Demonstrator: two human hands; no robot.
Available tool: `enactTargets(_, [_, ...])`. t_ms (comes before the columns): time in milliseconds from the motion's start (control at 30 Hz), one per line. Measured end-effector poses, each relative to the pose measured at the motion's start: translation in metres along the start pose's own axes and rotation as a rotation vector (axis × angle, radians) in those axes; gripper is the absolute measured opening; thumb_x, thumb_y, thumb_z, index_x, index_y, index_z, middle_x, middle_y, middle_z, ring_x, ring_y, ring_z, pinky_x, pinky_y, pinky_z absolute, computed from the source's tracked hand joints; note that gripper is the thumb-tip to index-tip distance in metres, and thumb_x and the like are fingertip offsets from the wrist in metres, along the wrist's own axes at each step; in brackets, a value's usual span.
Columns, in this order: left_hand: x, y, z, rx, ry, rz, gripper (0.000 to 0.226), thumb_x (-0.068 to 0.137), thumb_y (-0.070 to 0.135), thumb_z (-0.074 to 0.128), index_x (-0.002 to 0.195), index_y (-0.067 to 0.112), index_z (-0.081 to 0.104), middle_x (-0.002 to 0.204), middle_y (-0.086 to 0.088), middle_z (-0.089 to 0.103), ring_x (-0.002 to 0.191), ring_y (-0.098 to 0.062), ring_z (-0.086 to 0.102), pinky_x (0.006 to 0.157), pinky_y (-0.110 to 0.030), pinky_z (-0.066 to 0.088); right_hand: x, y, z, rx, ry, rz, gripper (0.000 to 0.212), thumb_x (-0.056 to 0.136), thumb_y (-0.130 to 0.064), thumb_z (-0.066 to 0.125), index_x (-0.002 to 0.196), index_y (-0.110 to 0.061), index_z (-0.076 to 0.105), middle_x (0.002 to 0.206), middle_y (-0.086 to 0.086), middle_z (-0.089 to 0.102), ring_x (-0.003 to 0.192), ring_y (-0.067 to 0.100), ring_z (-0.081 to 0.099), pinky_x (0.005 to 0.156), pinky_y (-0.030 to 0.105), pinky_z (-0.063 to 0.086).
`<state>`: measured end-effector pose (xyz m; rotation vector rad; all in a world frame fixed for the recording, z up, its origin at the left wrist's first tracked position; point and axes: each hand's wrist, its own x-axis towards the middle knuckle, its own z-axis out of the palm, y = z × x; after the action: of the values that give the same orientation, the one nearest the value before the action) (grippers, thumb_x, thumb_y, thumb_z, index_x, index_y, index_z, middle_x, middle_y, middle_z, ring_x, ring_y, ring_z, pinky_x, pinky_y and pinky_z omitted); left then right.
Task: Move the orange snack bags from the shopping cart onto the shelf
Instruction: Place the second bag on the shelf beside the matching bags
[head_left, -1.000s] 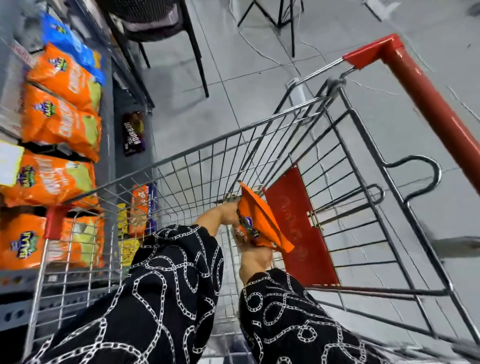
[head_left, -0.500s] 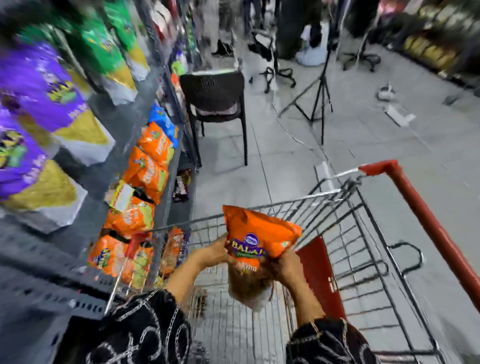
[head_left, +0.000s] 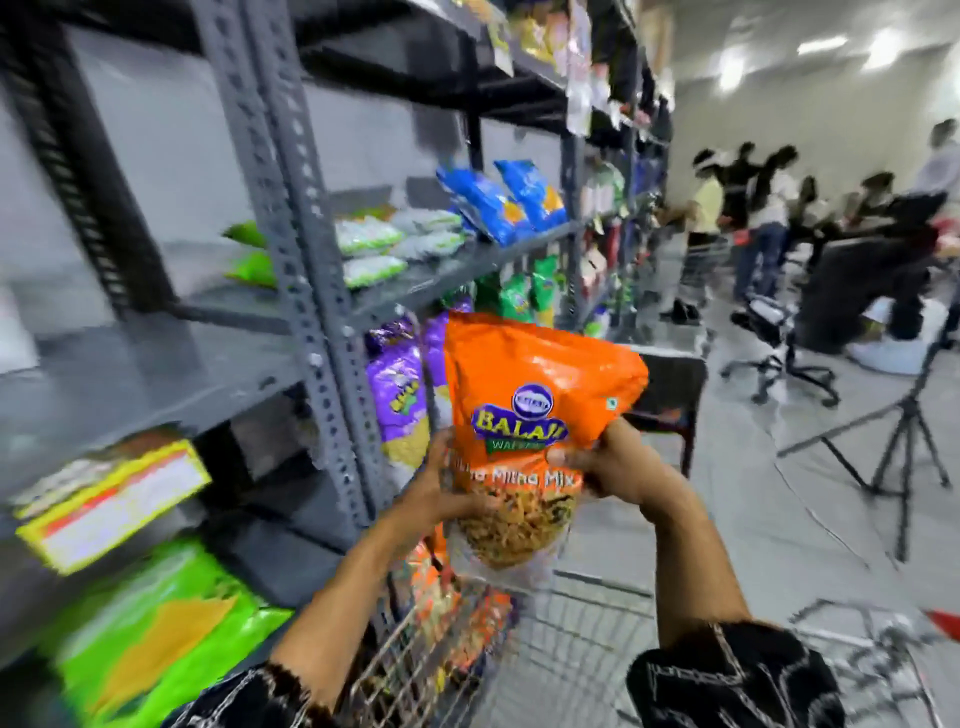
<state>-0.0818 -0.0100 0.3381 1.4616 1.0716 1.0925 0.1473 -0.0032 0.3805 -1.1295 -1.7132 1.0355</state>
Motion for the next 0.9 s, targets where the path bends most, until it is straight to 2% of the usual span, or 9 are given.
enactTargets(67, [-0.018,0.032,-0.022,0.013,0.051,0.066,0.100,0.048,0.005,0.083,0.132,0.026,0.031,0.114,0.001,0.061,0.093,-0.004,0.065,0.080,-0.021,0.056,0.012,-0.040,0.009,0.027,-0.069,-0.074,0.035,0.083,-0.004,0.069,0.114,-0.018,0.059,0.114,0.011,0.068,0.094,0.017,0.066,0.079,0.040,0.059])
enactTargets(133, [-0.041,0.066,-0.042,0.040,0.132,0.125,0.113,0.033,0.025,0.094,0.129,0.029,0.034,0.112,0.009,0.067,0.095,-0.002,0.067,0.077,-0.018,0.057,0.023,-0.084,0.022,0.005,-0.130,-0.191,0.024,0.084,-0.005,0.069,0.099,-0.023,0.062,0.094,0.003,0.069,0.066,-0.007,0.065,0.061,0.018,0.058])
enactTargets(200, [-0.066,0.098,-0.061,0.095,0.256,0.201,0.103,0.032,0.033,0.094,0.122,0.033,0.042,0.107,0.014,0.071,0.098,-0.003,0.068,0.075,-0.017,0.056,0.033,-0.123,0.040,0.010,-0.167,-0.257,0.014,0.083,-0.011,0.070,0.089,-0.023,0.065,0.081,0.002,0.067,0.048,-0.008,0.059,0.046,0.011,0.051])
enactTargets(300, [-0.100,0.136,-0.085,0.096,0.474,0.313,0.095,0.043,0.022,0.088,0.126,0.027,0.042,0.122,-0.002,0.066,0.112,-0.021,0.064,0.092,-0.036,0.056,0.042,-0.176,0.073,0.064,-0.122,-0.352,0.013,0.080,-0.025,0.074,0.071,-0.017,0.069,0.055,-0.003,0.063,0.041,0.006,0.054,0.040,0.015,0.045])
enactTargets(400, [-0.130,0.169,-0.111,0.094,0.675,0.427,0.084,0.046,0.018,0.087,0.119,0.033,0.048,0.122,-0.007,0.067,0.111,-0.025,0.065,0.095,-0.045,0.053,0.049,-0.219,0.116,0.216,-0.060,-0.421,0.014,0.080,-0.032,0.074,0.083,-0.019,0.070,0.055,-0.009,0.063,0.036,-0.006,0.051,0.037,0.013,0.042])
enactTargets(533, [-0.161,0.201,-0.153,0.173,0.918,0.497,0.084,0.050,0.011,0.088,0.120,0.024,0.045,0.114,-0.005,0.069,0.103,-0.023,0.068,0.089,-0.035,0.056,0.049,-0.255,0.189,0.286,-0.216,-0.369,0.034,0.085,-0.039,0.066,0.111,-0.018,0.065,0.104,0.003,0.073,0.082,0.006,0.068,0.075,0.028,0.058])
enactTargets(633, [-0.174,0.214,-0.187,0.275,1.022,0.488,0.083,0.051,0.011,0.090,0.118,0.023,0.041,0.108,0.005,0.066,0.096,-0.010,0.065,0.081,-0.013,0.053,0.049,-0.267,0.240,0.356,-0.410,-0.301,0.035,0.085,-0.053,0.059,0.107,-0.027,0.064,0.099,-0.008,0.073,0.072,-0.001,0.072,0.054,0.019,0.055])
enactTargets(767, [-0.180,0.218,-0.234,0.296,1.055,0.419,0.097,0.054,0.014,0.089,0.133,0.017,0.034,0.125,-0.008,0.060,0.109,-0.022,0.062,0.096,-0.038,0.052,0.063,-0.289,0.297,0.384,-0.329,-0.280,0.065,0.082,-0.059,0.059,0.130,-0.015,0.052,0.127,0.010,0.064,0.115,0.029,0.063,0.098,0.047,0.051])
enactTargets(900, [-0.174,0.207,-0.271,0.286,1.068,0.399,0.096,0.057,0.008,0.087,0.135,0.016,0.031,0.112,0.006,0.061,0.095,-0.005,0.061,0.064,-0.007,0.053,0.075,-0.297,0.337,0.387,-0.221,-0.292,0.059,0.087,-0.048,0.058,0.130,-0.008,0.048,0.128,0.017,0.063,0.117,0.035,0.059,0.101,0.051,0.048])
